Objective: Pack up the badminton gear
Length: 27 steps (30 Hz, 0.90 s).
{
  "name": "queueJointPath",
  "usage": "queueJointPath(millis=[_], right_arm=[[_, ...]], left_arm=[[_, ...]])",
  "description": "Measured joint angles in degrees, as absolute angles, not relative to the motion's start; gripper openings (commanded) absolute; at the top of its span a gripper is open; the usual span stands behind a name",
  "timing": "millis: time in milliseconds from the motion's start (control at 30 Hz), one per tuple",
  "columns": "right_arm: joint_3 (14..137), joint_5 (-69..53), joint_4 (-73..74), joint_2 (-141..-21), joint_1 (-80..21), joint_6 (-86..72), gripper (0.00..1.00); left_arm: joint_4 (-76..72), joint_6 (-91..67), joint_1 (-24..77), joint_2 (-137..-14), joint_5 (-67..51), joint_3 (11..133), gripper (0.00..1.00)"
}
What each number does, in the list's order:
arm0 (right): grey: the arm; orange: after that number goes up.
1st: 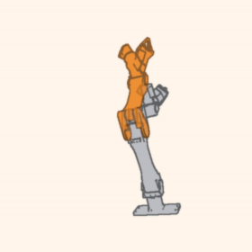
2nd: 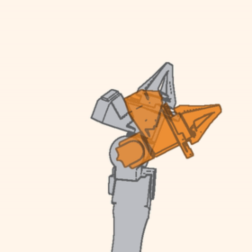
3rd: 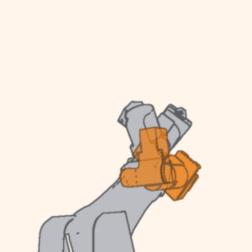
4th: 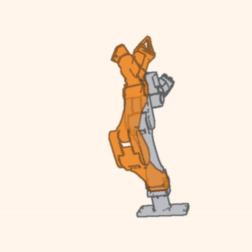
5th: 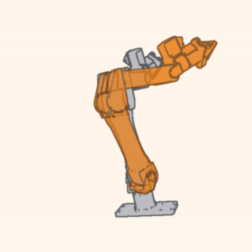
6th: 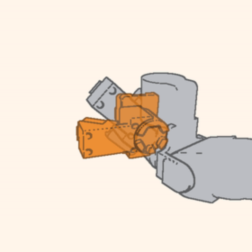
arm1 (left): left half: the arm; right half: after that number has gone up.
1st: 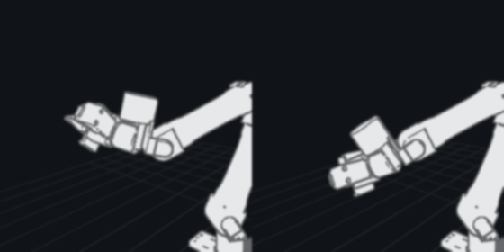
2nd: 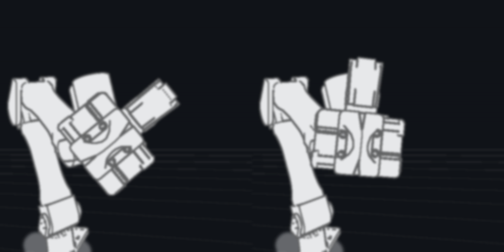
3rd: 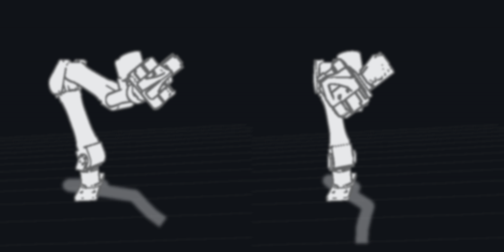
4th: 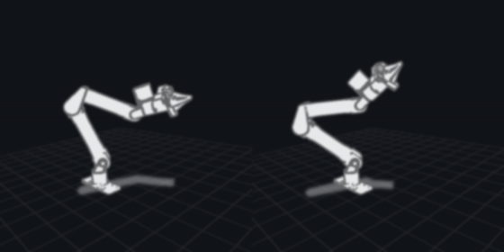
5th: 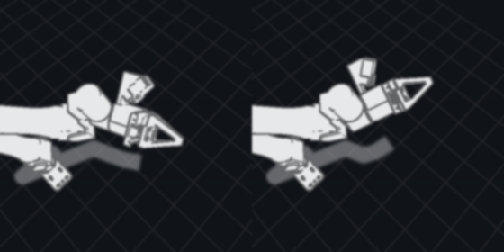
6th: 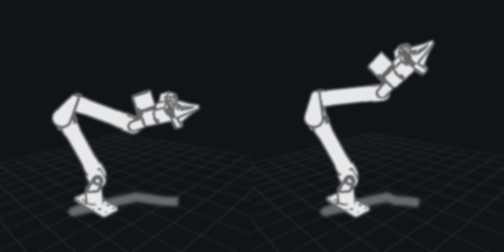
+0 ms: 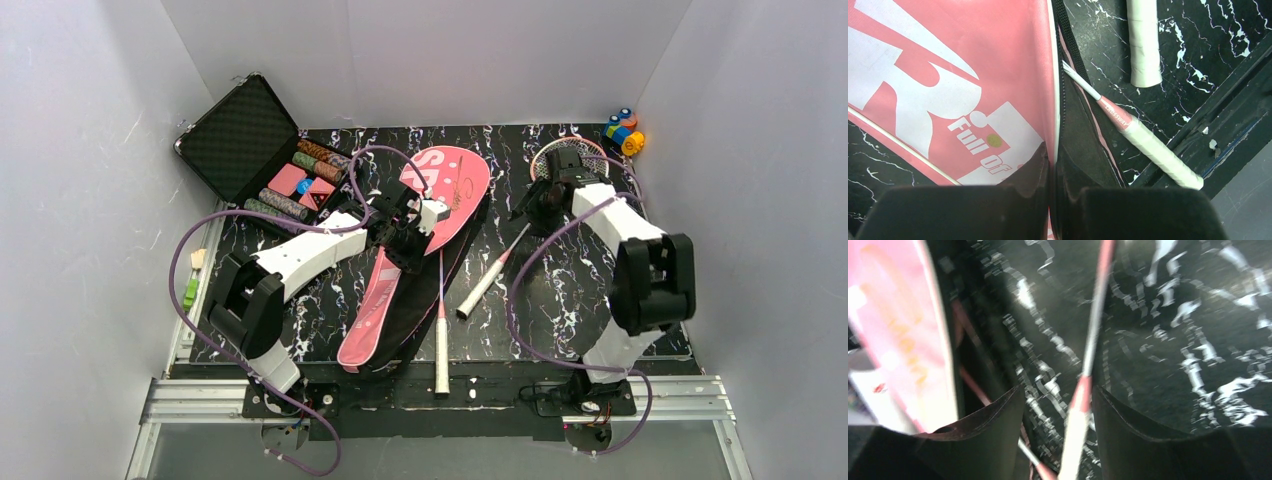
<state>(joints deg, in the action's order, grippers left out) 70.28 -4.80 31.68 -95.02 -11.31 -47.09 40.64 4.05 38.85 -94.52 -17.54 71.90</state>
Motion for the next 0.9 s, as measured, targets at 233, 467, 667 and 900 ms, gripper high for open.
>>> queueJointPath(millis=[233, 467, 667, 900], right_arm=[[80.4, 4.0, 39.5, -108.3, -9.8, -43.2, 0.55], [87.4, 8.5, 43.0, -115.6, -9.8, -41.5, 0.47], [88.4, 9.3, 44.0, -117.0, -9.8, -40.8, 0.21], [85.6, 9.6, 41.8, -115.3, -9.8, -40.0, 0.03]], left_arm=[[40.6, 4.1, 38.9, -94.5, -17.6, 71.8, 0.00], [40.6, 4.3, 38.9, -94.5, -17.6, 71.6, 0.00], [40.7, 4.5, 38.9, -94.1, -17.6, 71.4, 0.00], [40.8, 4.5, 38.9, -93.9, -17.6, 70.9, 0.00]])
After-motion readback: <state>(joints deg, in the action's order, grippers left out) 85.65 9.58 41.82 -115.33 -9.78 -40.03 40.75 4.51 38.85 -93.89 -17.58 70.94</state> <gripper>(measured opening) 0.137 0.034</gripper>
